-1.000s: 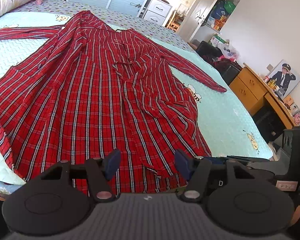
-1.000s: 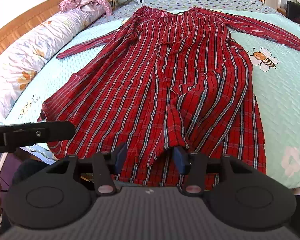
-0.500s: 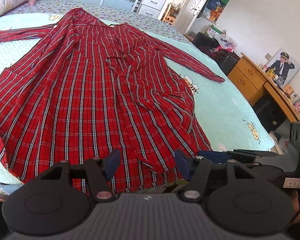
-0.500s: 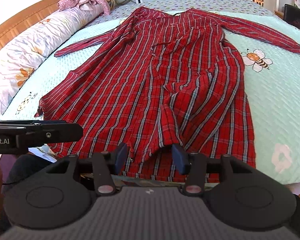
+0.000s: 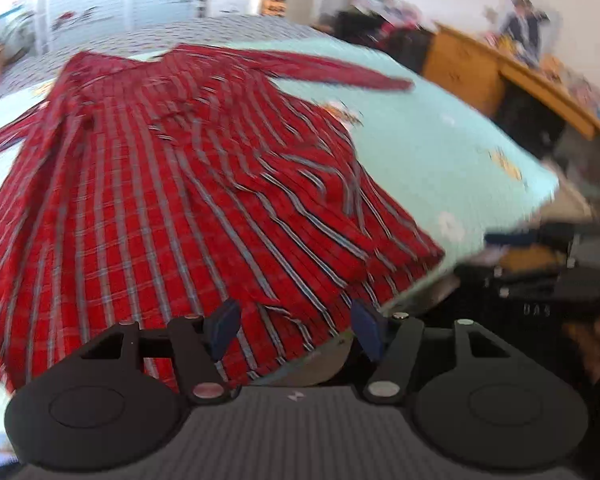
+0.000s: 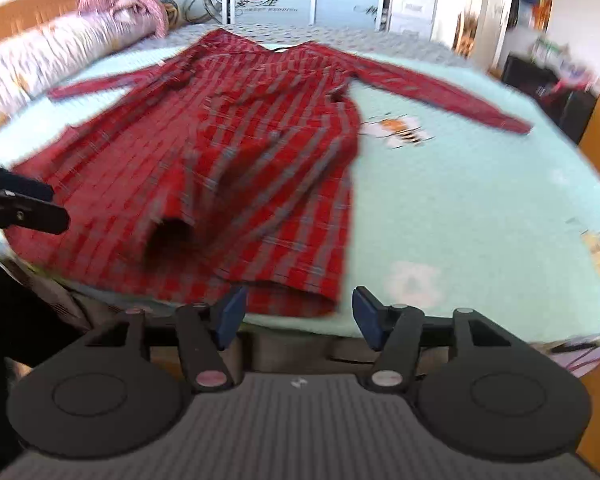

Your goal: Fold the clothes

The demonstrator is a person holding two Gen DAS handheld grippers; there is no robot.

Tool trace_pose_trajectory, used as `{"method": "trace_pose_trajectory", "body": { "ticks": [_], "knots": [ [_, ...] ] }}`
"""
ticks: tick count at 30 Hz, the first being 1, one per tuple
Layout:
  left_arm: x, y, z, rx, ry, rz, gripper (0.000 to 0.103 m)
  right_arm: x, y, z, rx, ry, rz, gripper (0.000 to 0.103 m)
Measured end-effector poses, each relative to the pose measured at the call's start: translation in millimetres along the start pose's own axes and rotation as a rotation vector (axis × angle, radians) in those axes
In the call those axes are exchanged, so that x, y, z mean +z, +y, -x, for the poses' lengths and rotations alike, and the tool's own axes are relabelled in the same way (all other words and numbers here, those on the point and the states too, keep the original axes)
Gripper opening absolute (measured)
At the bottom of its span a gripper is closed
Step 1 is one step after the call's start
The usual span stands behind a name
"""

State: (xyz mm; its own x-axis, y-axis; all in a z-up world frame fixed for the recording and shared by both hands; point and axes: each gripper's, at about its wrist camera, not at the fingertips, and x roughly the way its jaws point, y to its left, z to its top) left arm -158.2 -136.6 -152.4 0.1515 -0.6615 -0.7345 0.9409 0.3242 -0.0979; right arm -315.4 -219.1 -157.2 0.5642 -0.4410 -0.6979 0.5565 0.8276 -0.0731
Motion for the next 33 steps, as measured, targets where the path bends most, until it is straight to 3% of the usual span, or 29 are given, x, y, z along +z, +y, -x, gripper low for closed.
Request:
{"method": "trace_pose_trajectory", "body": {
  "ticks": [5,9,13,17,18,19,20,21,22,24,25,29,33],
  "knots": [
    [-4,-16,-20,0.007,0.007,-0.113,0.064,-12,13,-21,-0.072,0.004,0.189,0.061],
    [-1,-19,-39,0.005,0.018,-0.122,0.064,-13,28,-39,-0.113,0.004,0.302,0.061],
    [0,-27,-58,0.0,0.025,-0.144,0.064,-9,28,-53,-0.149,0.019,0.331,0.06],
    [-2,-33,-76,0.048,0.032,-0.175,0.064,-4,24,-67,-0.162,0.018,0.321,0.059],
    [-2,-32,-79,0.059,0.032,-0.177,0.063,-2,22,-71,-0.152,0.018,0.303,0.05],
    [-3,-31,-81,0.07,0.03,-0.175,0.063,-1,21,-75,-0.143,0.018,0.285,0.031],
    [-3,-30,-83,0.083,0.026,-0.174,0.063,1,18,-77,-0.137,0.021,0.257,0.019],
    [-4,-27,-84,0.098,0.022,-0.17,0.058,2,15,-78,-0.13,0.023,0.23,0.004],
    [-5,-24,-85,0.116,0.02,-0.166,0.054,3,13,-79,-0.124,0.025,0.202,0.003],
    [-7,-18,-82,0.152,0.01,-0.153,0.021,5,1,-73,-0.113,0.011,0.143,0.002],
    [-8,-15,-77,0.165,-0.001,-0.143,0.015,5,-8,-65,-0.108,0.002,0.11,0.002],
    [-14,-6,-41,0.182,-0.104,-0.124,0.014,3,-40,-29,-0.102,-0.031,-0.015,0.002],
    [-24,-2,-46,0.164,-0.055,-0.116,0.014,-15,-59,-30,-0.156,0.026,-0.057,0.0]
  ]
}}
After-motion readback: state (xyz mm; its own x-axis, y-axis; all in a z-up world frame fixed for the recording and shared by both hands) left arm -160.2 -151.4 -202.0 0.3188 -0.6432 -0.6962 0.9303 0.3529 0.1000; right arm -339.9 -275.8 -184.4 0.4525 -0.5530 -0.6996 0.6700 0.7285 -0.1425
